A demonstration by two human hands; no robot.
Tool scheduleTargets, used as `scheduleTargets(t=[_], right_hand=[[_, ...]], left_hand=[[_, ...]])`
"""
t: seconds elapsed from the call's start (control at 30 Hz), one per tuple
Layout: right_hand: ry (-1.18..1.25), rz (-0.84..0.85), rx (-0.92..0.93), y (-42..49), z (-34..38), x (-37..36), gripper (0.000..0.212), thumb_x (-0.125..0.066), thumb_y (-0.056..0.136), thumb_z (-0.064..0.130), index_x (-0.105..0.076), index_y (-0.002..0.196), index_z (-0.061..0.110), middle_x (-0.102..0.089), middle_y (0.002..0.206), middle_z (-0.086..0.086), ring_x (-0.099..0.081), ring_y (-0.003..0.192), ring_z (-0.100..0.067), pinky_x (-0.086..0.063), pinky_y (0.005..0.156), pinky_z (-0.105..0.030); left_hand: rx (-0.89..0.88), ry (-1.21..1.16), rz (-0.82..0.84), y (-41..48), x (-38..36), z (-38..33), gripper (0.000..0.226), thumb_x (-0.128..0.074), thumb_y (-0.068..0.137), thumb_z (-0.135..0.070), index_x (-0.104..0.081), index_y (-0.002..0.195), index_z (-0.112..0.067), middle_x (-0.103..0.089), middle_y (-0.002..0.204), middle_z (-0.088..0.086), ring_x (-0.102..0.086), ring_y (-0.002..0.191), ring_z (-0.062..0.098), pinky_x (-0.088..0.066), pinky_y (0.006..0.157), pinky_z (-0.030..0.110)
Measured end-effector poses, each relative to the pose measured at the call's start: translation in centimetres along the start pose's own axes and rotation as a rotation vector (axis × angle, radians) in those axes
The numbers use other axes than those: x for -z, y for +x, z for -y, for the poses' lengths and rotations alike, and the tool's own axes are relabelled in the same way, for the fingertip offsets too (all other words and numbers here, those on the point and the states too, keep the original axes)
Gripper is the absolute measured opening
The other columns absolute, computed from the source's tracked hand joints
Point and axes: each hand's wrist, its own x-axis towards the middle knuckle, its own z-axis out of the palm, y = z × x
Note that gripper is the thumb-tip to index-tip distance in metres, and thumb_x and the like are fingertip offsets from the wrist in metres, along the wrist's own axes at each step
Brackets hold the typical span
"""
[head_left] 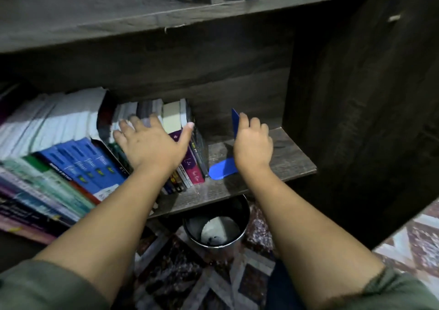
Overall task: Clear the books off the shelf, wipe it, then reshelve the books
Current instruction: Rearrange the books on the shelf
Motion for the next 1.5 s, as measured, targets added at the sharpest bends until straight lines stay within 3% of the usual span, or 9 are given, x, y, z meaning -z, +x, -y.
scheduleTargets(t=[0.17, 0.3, 0.5, 0.63, 0.93, 1.1, 1.17, 1.33, 1.5], right_hand=[[-0.039, 0.082, 0.076, 1.1, -0.2, 0.2, 0.059, -0.038, 0.096, 0.006, -0.016, 0.151, 0.007, -0.043, 0.136, -0.016, -0.046, 0.119, -0.033, -0.045, 0.090, -0.041], [-0.017, 0.273, -0.023, 1.7, -0.2, 1.2, 0.071, -0.042, 0.096, 0.007, -0.005, 0.155, 0.020, -0.045, 0.136, -0.017, -0.050, 0.119, -0.036, -0.045, 0.083, -0.043], [-0.049, 0.411, -0.069, 1.4, -0.1, 3.0, 0.082, -0.044, 0.094, 0.006, 0.008, 0.153, 0.030, -0.053, 0.132, -0.016, -0.054, 0.116, -0.034, -0.038, 0.072, -0.040], [-0.016, 0.360, -0.031, 0.8, -0.4, 3.6, 0.075, -0.045, 0.094, 0.004, -0.004, 0.155, 0.021, -0.054, 0.130, -0.017, -0.056, 0.114, -0.034, -0.040, 0.071, -0.039], [0.003, 0.306, -0.033, 0.8, 0.1, 3.4, 0.071, -0.046, 0.095, 0.003, -0.013, 0.154, 0.022, -0.059, 0.124, -0.015, -0.059, 0.110, -0.033, -0.050, 0.077, -0.041], [0.063, 0.384, -0.072, 0.5, 0.0, 3.0, 0.077, -0.045, 0.097, 0.009, 0.001, 0.154, 0.031, -0.055, 0.127, -0.018, -0.055, 0.114, -0.034, -0.047, 0.084, -0.043], [0.100, 0.382, -0.056, 0.4, -0.5, 2.9, 0.072, -0.040, 0.099, 0.012, 0.001, 0.154, 0.035, -0.055, 0.127, -0.019, -0.054, 0.114, -0.035, -0.045, 0.085, -0.043], [0.186, 0.390, 0.008, 0.3, -0.2, 2.5, 0.071, -0.038, 0.095, 0.006, -0.010, 0.152, 0.039, -0.057, 0.123, -0.020, -0.056, 0.112, -0.037, -0.046, 0.089, -0.043], [0.348, 0.415, 0.034, 0.0, 2.8, 0.2, 0.033, -0.039, 0.097, 0.015, -0.046, 0.129, 0.019, -0.061, 0.113, -0.024, -0.057, 0.108, -0.042, -0.046, 0.084, -0.040]], left_hand=[[0.027, -0.001, -0.039, -0.2, -0.4, -0.7, 0.100, -0.019, 0.076, -0.088, -0.050, 0.136, -0.013, -0.042, 0.142, 0.023, -0.030, 0.135, 0.042, -0.021, 0.109, 0.053], [0.047, -0.006, -0.057, -0.3, -0.6, -1.1, 0.097, -0.025, 0.075, -0.087, -0.051, 0.134, -0.014, -0.045, 0.138, 0.022, -0.032, 0.133, 0.040, -0.022, 0.109, 0.051], [0.246, -0.072, 0.066, 1.7, 1.5, -1.7, 0.114, -0.043, 0.047, -0.100, -0.048, 0.130, -0.022, -0.034, 0.141, 0.027, -0.030, 0.129, 0.046, -0.022, 0.107, 0.054], [0.224, -0.021, 0.156, 1.7, 1.1, -3.0, 0.117, -0.054, 0.054, -0.091, -0.025, 0.142, -0.020, -0.021, 0.150, 0.033, -0.014, 0.140, 0.052, -0.010, 0.111, 0.062], [0.161, 0.037, 0.075, 0.7, 1.5, -4.2, 0.106, -0.050, 0.054, -0.090, -0.041, 0.126, -0.014, -0.039, 0.138, 0.027, -0.035, 0.123, 0.040, -0.030, 0.095, 0.047], [0.167, -0.025, 0.140, 1.0, 1.8, -4.9, 0.105, -0.054, 0.055, -0.087, -0.037, 0.137, -0.024, -0.030, 0.144, 0.023, -0.019, 0.134, 0.054, -0.015, 0.105, 0.071], [0.145, -0.024, 0.144, 1.2, 1.7, -4.9, 0.101, -0.053, 0.056, -0.084, -0.039, 0.136, -0.024, -0.032, 0.142, 0.023, -0.026, 0.130, 0.056, -0.017, 0.103, 0.071], [0.180, -0.013, 0.122, 2.2, 1.9, -4.7, 0.102, -0.051, 0.057, -0.087, -0.045, 0.133, -0.021, -0.037, 0.140, 0.022, -0.039, 0.122, 0.048, -0.027, 0.101, 0.056], [0.213, -0.022, 0.119, 2.3, 2.1, -4.9, 0.102, -0.053, 0.055, -0.088, -0.044, 0.134, -0.024, -0.035, 0.141, 0.022, -0.038, 0.122, 0.047, -0.026, 0.101, 0.055]])
